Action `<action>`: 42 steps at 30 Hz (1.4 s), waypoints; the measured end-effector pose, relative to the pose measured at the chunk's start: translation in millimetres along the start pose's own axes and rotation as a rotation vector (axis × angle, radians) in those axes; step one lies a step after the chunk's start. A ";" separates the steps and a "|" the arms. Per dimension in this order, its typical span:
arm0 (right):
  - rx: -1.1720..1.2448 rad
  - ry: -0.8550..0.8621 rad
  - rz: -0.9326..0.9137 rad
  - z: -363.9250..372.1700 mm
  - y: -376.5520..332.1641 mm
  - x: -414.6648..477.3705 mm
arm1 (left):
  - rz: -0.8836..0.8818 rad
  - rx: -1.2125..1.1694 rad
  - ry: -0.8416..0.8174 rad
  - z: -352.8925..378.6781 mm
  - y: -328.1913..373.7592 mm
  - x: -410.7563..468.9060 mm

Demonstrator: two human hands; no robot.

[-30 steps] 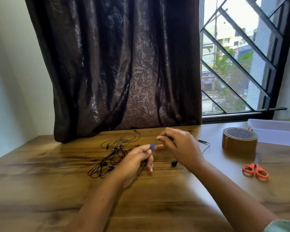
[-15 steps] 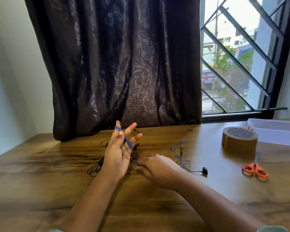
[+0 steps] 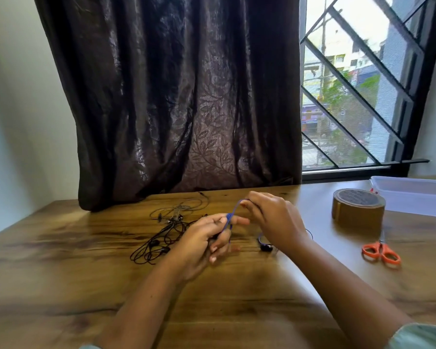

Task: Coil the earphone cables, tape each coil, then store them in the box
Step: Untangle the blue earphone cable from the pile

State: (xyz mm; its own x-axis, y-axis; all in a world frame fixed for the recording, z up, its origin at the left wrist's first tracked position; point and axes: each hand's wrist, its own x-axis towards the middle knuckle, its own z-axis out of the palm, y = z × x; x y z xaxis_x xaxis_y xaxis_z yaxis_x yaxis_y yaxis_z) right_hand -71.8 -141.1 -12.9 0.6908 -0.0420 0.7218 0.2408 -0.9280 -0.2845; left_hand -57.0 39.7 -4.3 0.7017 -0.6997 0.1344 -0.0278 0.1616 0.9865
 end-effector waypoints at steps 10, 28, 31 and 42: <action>0.003 -0.475 -0.002 27.5 -32.5 -14.8 | 0.307 -0.439 0.263 -5.9 12.9 2.4; -0.206 0.037 -0.345 -9.0 -11.9 6.6 | -0.029 0.395 0.161 -13.8 -7.1 1.5; -0.215 0.086 -0.246 -6.9 -6.9 6.2 | -0.047 0.125 0.041 -10.5 -2.8 0.6; -0.140 -0.360 -0.166 17.0 -32.1 -10.0 | 0.231 -0.338 0.172 -7.4 10.8 1.2</action>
State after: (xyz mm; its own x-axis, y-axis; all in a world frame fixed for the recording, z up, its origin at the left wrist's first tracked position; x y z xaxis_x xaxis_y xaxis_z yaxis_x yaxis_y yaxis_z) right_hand -74.9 -104.6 -21.7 0.8503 0.2218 0.4773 0.2915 -0.9535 -0.0762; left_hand -51.3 45.8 5.8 0.8137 -0.4970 0.3016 0.0167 0.5385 0.8424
